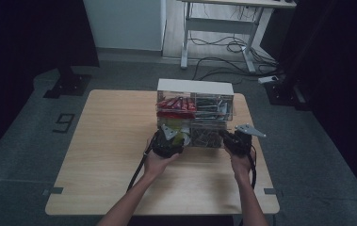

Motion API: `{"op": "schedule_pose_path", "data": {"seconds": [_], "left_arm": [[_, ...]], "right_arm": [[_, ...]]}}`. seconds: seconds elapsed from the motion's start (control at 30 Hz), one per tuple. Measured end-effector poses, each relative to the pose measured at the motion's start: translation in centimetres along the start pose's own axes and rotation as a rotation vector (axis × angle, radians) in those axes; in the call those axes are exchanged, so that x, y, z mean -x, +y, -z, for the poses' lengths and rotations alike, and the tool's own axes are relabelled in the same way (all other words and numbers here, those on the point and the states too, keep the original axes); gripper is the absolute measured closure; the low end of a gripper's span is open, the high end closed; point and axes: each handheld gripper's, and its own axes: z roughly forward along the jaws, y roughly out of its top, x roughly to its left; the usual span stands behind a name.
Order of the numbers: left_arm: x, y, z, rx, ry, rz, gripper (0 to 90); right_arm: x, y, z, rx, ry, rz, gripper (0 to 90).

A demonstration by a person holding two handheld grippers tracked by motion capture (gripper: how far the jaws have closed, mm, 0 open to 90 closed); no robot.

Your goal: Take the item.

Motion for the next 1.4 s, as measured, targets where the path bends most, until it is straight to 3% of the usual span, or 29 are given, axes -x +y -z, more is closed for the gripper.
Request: {"op": "schedule_pose_path", "data": {"seconds": [0.33,1.4], "left_arm": [[-0.4,0.1,2.0,0.020,-0.018,-0.008,38.8],[-2.2,-1.2,4.4,0.043,-0.017,0.019,38.8]], "right_arm": [[0.0,-0.1,0.0,0.001,-0.003,-0.005,87.6],[0.0,-0.1,0.0,-0.013,-0.013,-0.002,87.6]]}}
